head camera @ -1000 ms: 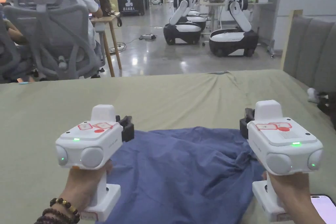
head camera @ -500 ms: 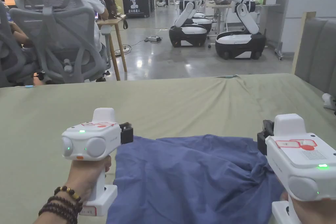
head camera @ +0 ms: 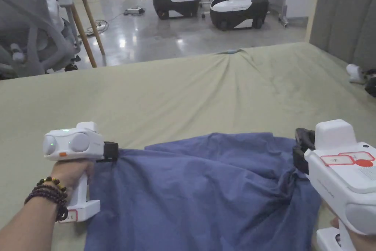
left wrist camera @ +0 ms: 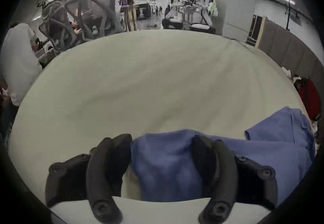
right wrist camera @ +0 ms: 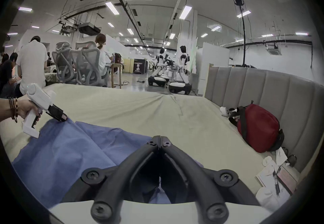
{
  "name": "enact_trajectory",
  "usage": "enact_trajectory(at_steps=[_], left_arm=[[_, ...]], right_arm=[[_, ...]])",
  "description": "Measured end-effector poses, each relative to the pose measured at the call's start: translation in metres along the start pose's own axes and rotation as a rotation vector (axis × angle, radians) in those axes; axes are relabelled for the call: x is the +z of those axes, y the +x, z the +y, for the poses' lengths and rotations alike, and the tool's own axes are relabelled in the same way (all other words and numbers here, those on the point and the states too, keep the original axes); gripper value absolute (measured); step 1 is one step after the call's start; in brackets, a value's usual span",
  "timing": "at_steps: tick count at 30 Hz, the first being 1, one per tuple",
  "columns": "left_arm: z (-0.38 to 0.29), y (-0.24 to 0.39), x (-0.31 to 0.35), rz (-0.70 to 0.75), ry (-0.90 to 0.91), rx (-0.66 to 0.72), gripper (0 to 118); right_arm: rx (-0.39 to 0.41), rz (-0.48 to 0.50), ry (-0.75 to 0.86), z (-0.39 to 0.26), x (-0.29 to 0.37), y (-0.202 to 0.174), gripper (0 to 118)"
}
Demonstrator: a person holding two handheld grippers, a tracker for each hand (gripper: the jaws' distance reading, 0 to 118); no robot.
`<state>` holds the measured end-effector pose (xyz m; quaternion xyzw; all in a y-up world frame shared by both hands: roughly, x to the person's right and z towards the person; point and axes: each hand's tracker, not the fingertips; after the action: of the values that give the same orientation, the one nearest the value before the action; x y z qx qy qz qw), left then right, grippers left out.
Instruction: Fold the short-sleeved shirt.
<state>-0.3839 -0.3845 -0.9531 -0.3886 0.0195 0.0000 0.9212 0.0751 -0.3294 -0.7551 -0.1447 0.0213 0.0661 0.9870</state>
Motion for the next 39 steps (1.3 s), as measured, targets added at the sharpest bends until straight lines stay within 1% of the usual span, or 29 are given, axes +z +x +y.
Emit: enact_trajectory(at_steps=[1,2,3,4,6,7,8,9,10,11,12,15,16,17,19,20,21,22,23,24,25,26,28,29,31,34,35,38,39], left_arm=[[0.002,-0.002,-0.002,-0.005,-0.006,-0.012,20],[0.004,-0.003,-0.002,-0.017,0.015,-0.024,1],[0.008,-0.006,-0.014,-0.054,0.051,-0.029,1],[0.009,-0.009,-0.015,-0.028,0.057,-0.020,1],[0.010,-0.012,-0.016,-0.055,0.060,-0.031,1],[-0.003,0.014,0.026,-0.030,0.096,-0.058,1],[-0.005,0.017,0.029,-0.021,0.097,-0.067,1],[-0.009,0.020,0.034,-0.015,0.102,-0.071,1],[-0.008,0.020,0.039,-0.020,0.098,-0.064,1],[-0.006,0.020,0.043,-0.024,0.096,-0.058,1],[-0.009,0.022,0.047,-0.028,0.096,-0.054,1],[-0.007,0.021,0.051,-0.041,0.090,-0.047,1],[-0.009,0.023,0.053,-0.045,0.091,-0.048,1],[-0.012,0.025,0.055,-0.046,0.089,-0.049,1],[-0.007,0.021,0.050,-0.050,0.079,-0.047,1],[-0.009,0.023,0.050,-0.049,0.078,-0.046,1],[-0.011,0.025,0.051,-0.048,0.077,-0.043,1],[-0.010,0.024,0.050,-0.051,0.071,-0.040,1],[-0.008,0.022,0.047,-0.051,0.070,-0.039,1],[-0.009,0.023,0.049,-0.051,0.071,-0.040,1],[-0.011,0.025,0.051,-0.054,0.074,-0.044,1],[-0.012,0.026,0.054,-0.056,0.077,-0.045,1],[-0.007,0.022,0.060,-0.055,0.085,-0.030,1],[-0.006,0.022,0.067,-0.058,0.102,-0.012,1],[0.004,0.013,0.089,-0.088,0.167,0.027,1],[0.024,0.001,0.140,-0.127,0.268,0.057,1],[0.035,-0.008,0.156,-0.135,0.305,0.069,1],[0.066,-0.026,0.220,-0.112,0.442,0.080,1],[0.080,-0.037,0.243,-0.088,0.490,0.104,1]], right_arm=[[0.004,-0.003,-0.011,-0.001,-0.002,0.002,1],[0.006,-0.007,-0.024,-0.002,-0.005,0.004,1],[0.005,-0.014,-0.046,-0.002,-0.007,0.007,1],[0.004,-0.021,-0.064,-0.001,-0.009,0.010,1],[-0.033,-0.034,-0.113,-0.001,-0.010,0.020,3],[-0.063,-0.040,-0.143,0.000,-0.012,0.027,14],[-0.100,-0.035,-0.166,0.000,-0.013,0.034,40],[-0.122,-0.037,-0.208,-0.002,-0.017,0.042,91],[-0.132,-0.048,-0.242,-0.005,-0.022,0.048,118],[-0.136,-0.082,-0.225,0.000,-0.016,0.053,116],[-0.135,-0.069,-0.277,-0.001,-0.019,0.057,113],[-0.135,-0.081,-0.415,-0.012,-0.027,0.068,112],[-0.131,-0.065,-0.455,-0.019,-0.034,0.070,110],[-0.133,-0.060,-0.488,-0.031,-0.044,0.070,106],[-0.133,-0.031,-0.551,-0.044,-0.051,0.070,91],[-0.140,-0.015,-0.572,-0.049,-0.055,0.068,81],[-0.146,0.020,-0.601,-0.058,-0.062,0.065,68],[-0.147,0.055,-0.602,-0.064,-0.068,0.061,68],[-0.099,-0.012,-0.567,-0.063,-0.067,0.057,67],[-0.087,0.001,-0.551,-0.058,-0.065,0.054,54],[-0.083,0.027,-0.540,-0.054,-0.064,0.055,27],[-0.087,0.051,-0.500,-0.051,-0.064,0.056,5],[-0.130,0.093,-0.462,-0.046,-0.066,0.055,5],[-0.124,0.088,-0.473,-0.039,-0.064,0.055,5],[-0.110,0.088,-0.362,-0.016,-0.053,0.051,5],[-0.164,0.093,-0.232,0.038,-0.039,0.057,5],[-0.166,0.105,-0.195,0.058,-0.035,0.058,5],[-0.122,0.108,-0.114,0.124,-0.027,0.055,5],[-0.106,0.101,-0.071,0.148,-0.023,0.054,5]])
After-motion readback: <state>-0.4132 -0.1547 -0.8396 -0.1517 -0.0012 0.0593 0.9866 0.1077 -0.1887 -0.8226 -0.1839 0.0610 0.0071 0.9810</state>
